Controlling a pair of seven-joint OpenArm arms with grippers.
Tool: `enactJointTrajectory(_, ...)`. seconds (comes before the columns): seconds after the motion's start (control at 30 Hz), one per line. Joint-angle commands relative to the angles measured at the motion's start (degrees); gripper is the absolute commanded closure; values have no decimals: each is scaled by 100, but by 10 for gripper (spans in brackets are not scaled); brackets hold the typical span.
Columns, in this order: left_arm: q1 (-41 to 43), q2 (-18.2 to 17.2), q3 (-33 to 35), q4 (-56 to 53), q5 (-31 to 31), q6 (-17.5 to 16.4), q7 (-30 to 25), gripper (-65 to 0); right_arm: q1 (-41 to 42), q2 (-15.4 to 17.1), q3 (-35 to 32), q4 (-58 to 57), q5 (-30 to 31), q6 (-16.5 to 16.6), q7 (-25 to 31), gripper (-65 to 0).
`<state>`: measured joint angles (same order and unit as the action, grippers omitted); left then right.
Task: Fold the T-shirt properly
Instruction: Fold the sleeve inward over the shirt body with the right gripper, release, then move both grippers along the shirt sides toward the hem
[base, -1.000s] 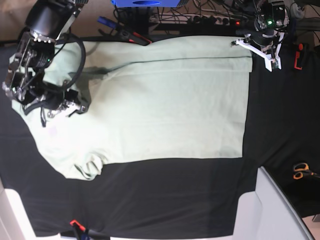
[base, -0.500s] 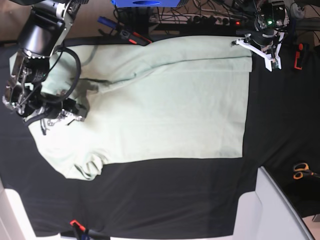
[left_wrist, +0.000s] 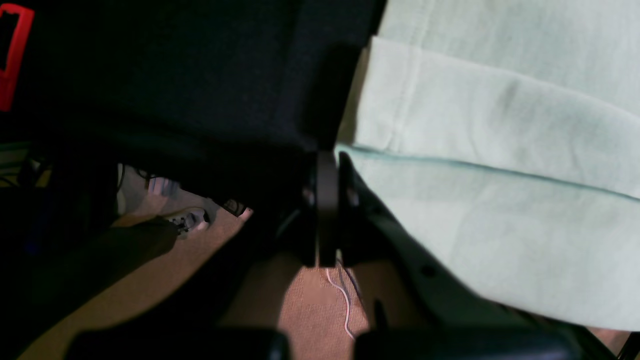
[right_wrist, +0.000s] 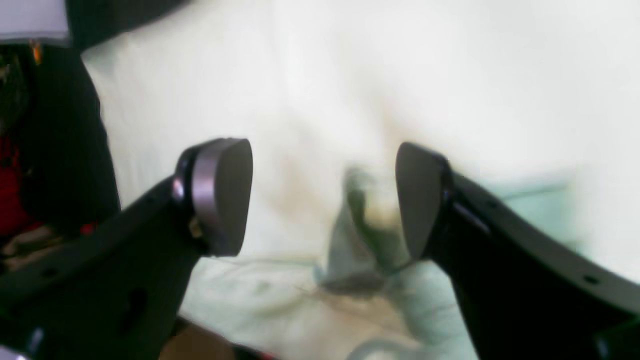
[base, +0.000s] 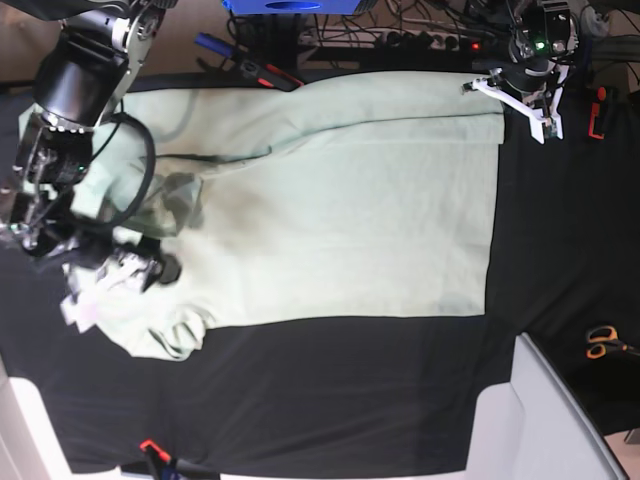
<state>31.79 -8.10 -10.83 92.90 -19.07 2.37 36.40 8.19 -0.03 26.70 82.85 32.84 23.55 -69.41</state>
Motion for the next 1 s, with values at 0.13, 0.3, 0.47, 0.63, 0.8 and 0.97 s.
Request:
enactJointTrajectory(0.13,78,-65,-29,129,4,5,-58,0,-841,351,60,1531,105,480,413,-358)
enactJointTrajectory(0.3,219,23,-477,657,4,-13,-58,0,-2071,438,684,2014,96,471,651,-329)
enactJointTrajectory(0.47,219,23,-451,1246,4,-13,-49,0,-2819,359,1704,1996,96,524,1160,-332)
enactJointTrajectory(0.63,-133,5,-20,903,39,-13,92,0,-2986,359,1985,1838,105,533,1204,-328)
enactJointTrajectory(0.8,-265,5,173,525,48,-13,259,0,-3065,333,2020,1109,114,533,1213,-331)
enactJointTrajectory(0.97,-151,-83,182,551,48,-22,259,0,-3065,148,2557,801,114,603,1222,-331)
